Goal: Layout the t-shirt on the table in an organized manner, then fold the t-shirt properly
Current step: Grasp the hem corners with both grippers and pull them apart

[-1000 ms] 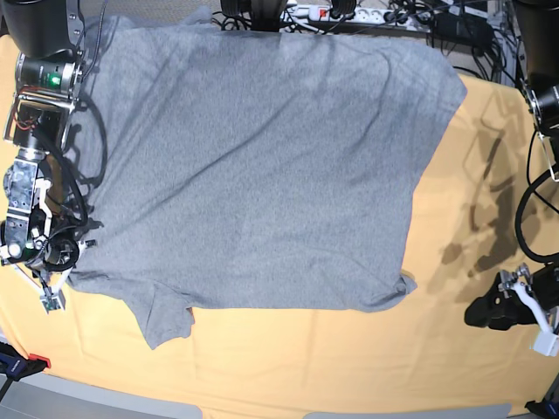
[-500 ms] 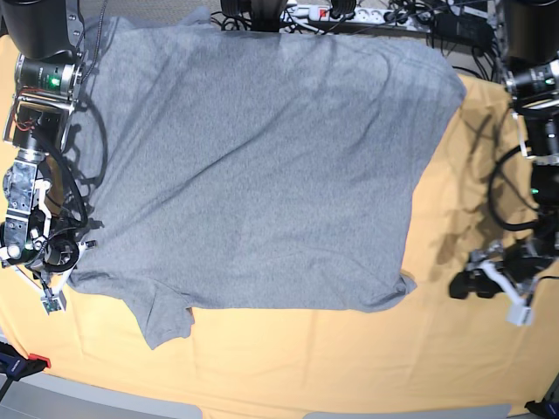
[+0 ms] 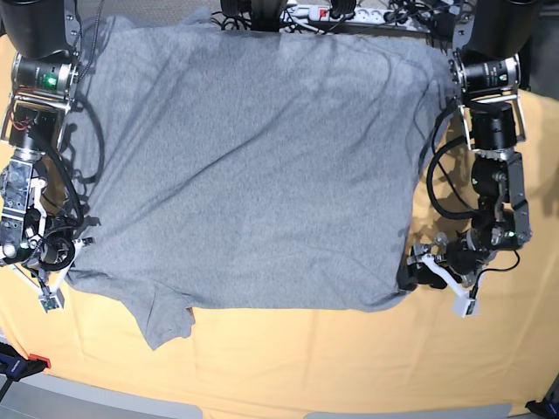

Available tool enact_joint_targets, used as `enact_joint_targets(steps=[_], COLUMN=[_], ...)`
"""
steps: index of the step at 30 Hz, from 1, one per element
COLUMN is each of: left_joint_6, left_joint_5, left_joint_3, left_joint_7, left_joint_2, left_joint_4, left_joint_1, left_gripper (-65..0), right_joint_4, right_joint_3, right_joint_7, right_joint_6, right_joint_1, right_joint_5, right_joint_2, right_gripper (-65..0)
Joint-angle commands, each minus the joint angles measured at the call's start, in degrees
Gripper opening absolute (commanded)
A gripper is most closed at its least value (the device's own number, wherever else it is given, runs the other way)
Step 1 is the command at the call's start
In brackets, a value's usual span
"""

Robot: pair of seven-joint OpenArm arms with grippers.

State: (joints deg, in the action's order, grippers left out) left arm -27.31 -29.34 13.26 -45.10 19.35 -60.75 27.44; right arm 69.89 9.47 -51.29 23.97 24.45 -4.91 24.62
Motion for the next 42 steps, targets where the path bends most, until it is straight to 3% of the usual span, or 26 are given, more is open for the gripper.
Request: enact_joint_targets(steps=[1,3,5,12,30,32,35,37,42], left_joint_6=[0.96,4.63,5.99,3.98,4.13,6.97,11.02,11.50,9.38], left_joint_5=[0.22,3.34,3.78,2.27,3.48,5.35,7.08,7.08,8.33], left_joint_3=[0.37,0.37,0.31,-1.16,-2.47,-2.47,-2.32,-2.32,-2.32], left_joint_7=[1.60,2.56,2.91,3.15,7.41,7.74,8.13,8.92,8.90], left_joint_2=[0.09,-0.68,-1.16,-1.44,-5.88,-5.99,-5.88,-5.70,-5.68], left_joint_4=[-0.94,-0.94,-0.94,-0.87,-0.83,-0.83,-0.83,-0.83,-0.83], left_joint_1=[1.90,1.90,1.73,1.03,0.59,0.83,1.07,1.38,4.57], left_gripper=[-20.0,-20.0,-20.0,-20.0,-20.7,-28.1,-50.9,-65.0,-65.0], right_joint_4=[0.83,0.83,0.83,0.83,0.83,0.83,0.83,0.83,0.83], right_joint_3=[0.28,0.28,0.28,0.26,0.28,0.26,0.26,0.26,0.26], right_joint_7=[1.11,1.14,1.14,1.14,0.94,0.94,0.96,1.01,1.16], right_joint_6=[-0.37,-0.39,-0.39,-0.42,-0.39,-0.42,-0.39,-0.39,-0.39], right_joint_1=[1.77,1.79,1.90,1.92,1.90,1.90,1.90,1.90,1.90], right_joint_5=[0.28,0.24,0.26,0.24,0.24,0.24,0.24,0.24,0.26], right_joint_2=[1.27,1.27,1.27,1.27,1.27,1.27,1.27,1.27,1.27], right_gripper=[-65.0,-65.0,-65.0,-65.0,-65.0,-65.0,-65.0,-65.0,-65.0])
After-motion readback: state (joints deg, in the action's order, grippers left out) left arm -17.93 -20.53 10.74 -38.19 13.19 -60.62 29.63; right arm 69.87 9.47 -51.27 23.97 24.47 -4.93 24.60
